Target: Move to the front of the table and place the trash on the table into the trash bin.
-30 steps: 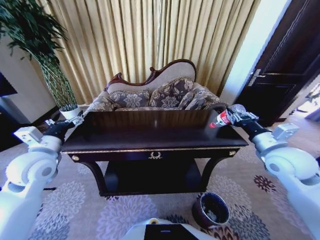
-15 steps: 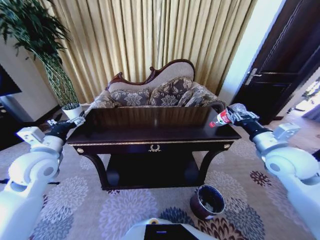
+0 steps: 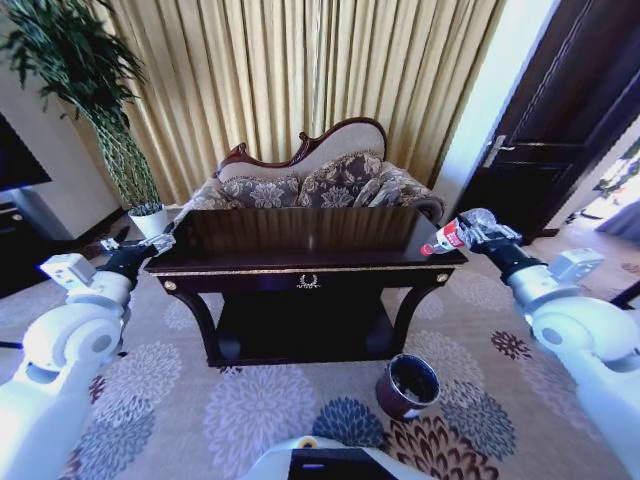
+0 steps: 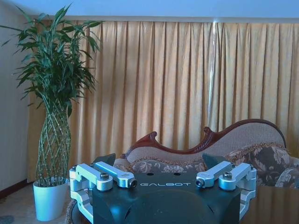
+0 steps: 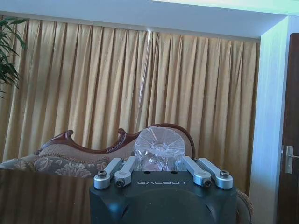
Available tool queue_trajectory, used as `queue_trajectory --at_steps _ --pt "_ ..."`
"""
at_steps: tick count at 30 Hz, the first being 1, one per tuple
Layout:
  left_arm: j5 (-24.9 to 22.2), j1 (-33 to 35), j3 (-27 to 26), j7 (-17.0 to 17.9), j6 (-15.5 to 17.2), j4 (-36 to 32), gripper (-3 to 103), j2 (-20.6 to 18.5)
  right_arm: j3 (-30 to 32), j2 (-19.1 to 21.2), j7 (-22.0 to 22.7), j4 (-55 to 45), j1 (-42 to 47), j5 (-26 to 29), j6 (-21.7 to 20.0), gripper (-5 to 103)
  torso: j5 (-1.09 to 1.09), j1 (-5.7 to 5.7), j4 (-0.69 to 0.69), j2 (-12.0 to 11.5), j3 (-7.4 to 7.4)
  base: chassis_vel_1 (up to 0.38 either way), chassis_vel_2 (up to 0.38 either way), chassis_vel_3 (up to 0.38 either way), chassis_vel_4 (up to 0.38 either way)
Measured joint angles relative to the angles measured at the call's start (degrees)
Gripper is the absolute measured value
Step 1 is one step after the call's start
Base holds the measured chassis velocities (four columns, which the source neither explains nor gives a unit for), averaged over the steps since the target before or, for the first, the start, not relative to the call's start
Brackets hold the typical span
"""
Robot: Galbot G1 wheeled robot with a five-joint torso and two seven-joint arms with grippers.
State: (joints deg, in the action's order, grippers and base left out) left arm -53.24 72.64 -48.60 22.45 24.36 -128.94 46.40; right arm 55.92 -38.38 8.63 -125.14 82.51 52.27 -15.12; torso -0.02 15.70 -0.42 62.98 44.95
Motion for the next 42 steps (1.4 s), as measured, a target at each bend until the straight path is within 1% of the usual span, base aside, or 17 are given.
queue_trajectory --at_steps 6,10,11,12,15,16,18,19,21,22,24,26,28,31,37,40,42 --pt "0.82 0.28 0.28 0.03 -0.04 -0.35 100 0.86 -1.18 -0.76 -0.02 0.21 0.19 -1.17 1.29 28 0.00 -0.02 0.00 0.01 -0.01 0.110 -0.107 -0.104 0.122" --pt "1.29 0.35 0.54 0.04 -0.05 -0.43 100 1.15 -2.83 -2.67 -0.03 1.12 1.09 -3.06 1.96 28 -0.01 -0.02 0.00 0.02 -0.01 0.032 -0.023 -0.043 0.029" --pt "1.57 0.32 0.68 0.04 -0.07 -0.41 100 1.29 -4.14 -4.19 -0.03 2.16 1.66 -4.84 2.36 28 0.00 -0.02 -0.01 0.01 -0.01 0.000 0.000 0.000 0.000" --pt "1.57 0.32 0.68 0.04 -0.07 -0.41 100 1.29 -4.14 -4.19 -0.03 2.16 1.66 -4.84 2.36 28 0.00 -0.02 -0.01 0.01 -0.01 0.000 0.000 0.000 0.000" --pt "1.76 0.51 0.78 0.05 -0.08 -0.77 100 1.76 -7.97 -7.95 -0.31 7.47 2.73 -11.17 4.60 28 0.00 0.03 0.00 -0.01 0.02 0.000 0.000 0.000 0.000" --pt "1.76 0.51 0.78 0.05 -0.08 -0.77 100 1.76 -7.97 -7.95 -0.31 7.47 2.73 -11.17 4.60 28 0.00 0.03 0.00 -0.01 0.02 0.000 0.000 0.000 0.000" --pt "1.97 0.91 0.79 0.05 -0.08 -1.14 100 2.01 -10.64 -9.77 -0.36 12.43 3.60 -14.06 6.39 28 0.01 0.03 0.00 -0.01 0.01 0.000 0.000 0.000 0.000" --pt "1.97 0.91 0.79 0.05 -0.08 -1.14 100 2.01 -10.64 -9.77 -0.36 12.43 3.60 -14.06 6.39 28 0.01 0.03 0.00 -0.01 0.01 0.000 0.000 0.000 0.000" --pt "2.17 1.18 0.78 0.05 -0.09 -1.34 100 2.18 -12.64 -10.70 -0.39 16.39 3.70 -16.19 8.61 28 0.00 0.01 -0.01 -0.01 0.00 0.000 0.000 0.000 0.000" --pt "2.51 1.38 0.77 0.06 -0.11 -1.46 100 2.40 -14.49 -11.80 -0.36 20.86 3.23 -18.70 10.87 28 0.00 0.00 -0.01 0.00 0.00 0.000 0.000 0.000 0.000" --pt "2.69 1.45 0.77 0.05 -0.12 -1.55 100 2.52 -15.21 -12.32 -0.34 22.78 2.89 -19.87 11.97 28 0.01 0.00 -0.01 0.00 0.00 0.000 0.000 0.000 0.000" --pt "3.08 1.80 0.77 0.05 -0.16 -1.88 100 2.90 -17.31 -14.29 -0.28 28.49 1.43 -22.83 14.90 28 0.02 0.00 0.00 0.00 0.00 0.000 0.000 0.000 0.000" --pt "3.15 1.94 0.77 0.07 -0.16 -1.97 100 2.98 -18.06 -14.96 -0.25 30.57 0.71 -23.59 15.85 28 0.01 0.01 -0.01 -0.01 0.00 0.000 0.000 0.000 0.000" --pt "3.34 2.11 0.45 0.07 -0.23 -2.07 100 3.17 -20.61 -17.00 -0.07 38.17 -2.64 -26.51 20.13 28 0.00 0.00 0.00 0.00 0.00 0.000 0.000 0.000 0.000" --pt "3.35 2.54 -0.27 0.08 -0.27 -2.27 100 3.20 -23.72 -19.42 0.99 47.21 -6.37 -28.58 22.39 28 0.01 0.00 0.00 0.00 0.00 0.000 0.000 0.000 0.000" --pt "3.34 3.15 -0.81 0.08 -0.29 -2.45 100 2.93 -24.93 -20.74 1.31 54.51 -8.87 -32.18 24.50 28 0.01 0.00 0.00 0.00 0.00 0.000 0.000 0.000 0.000" --pt "3.33 3.28 -0.92 0.07 -0.30 -2.46 100 2.75 -25.24 -21.07 1.31 56.48 -9.55 -32.76 24.97 28 0.02 0.00 0.00 -0.01 0.00 0.000 0.000 0.000 0.000"
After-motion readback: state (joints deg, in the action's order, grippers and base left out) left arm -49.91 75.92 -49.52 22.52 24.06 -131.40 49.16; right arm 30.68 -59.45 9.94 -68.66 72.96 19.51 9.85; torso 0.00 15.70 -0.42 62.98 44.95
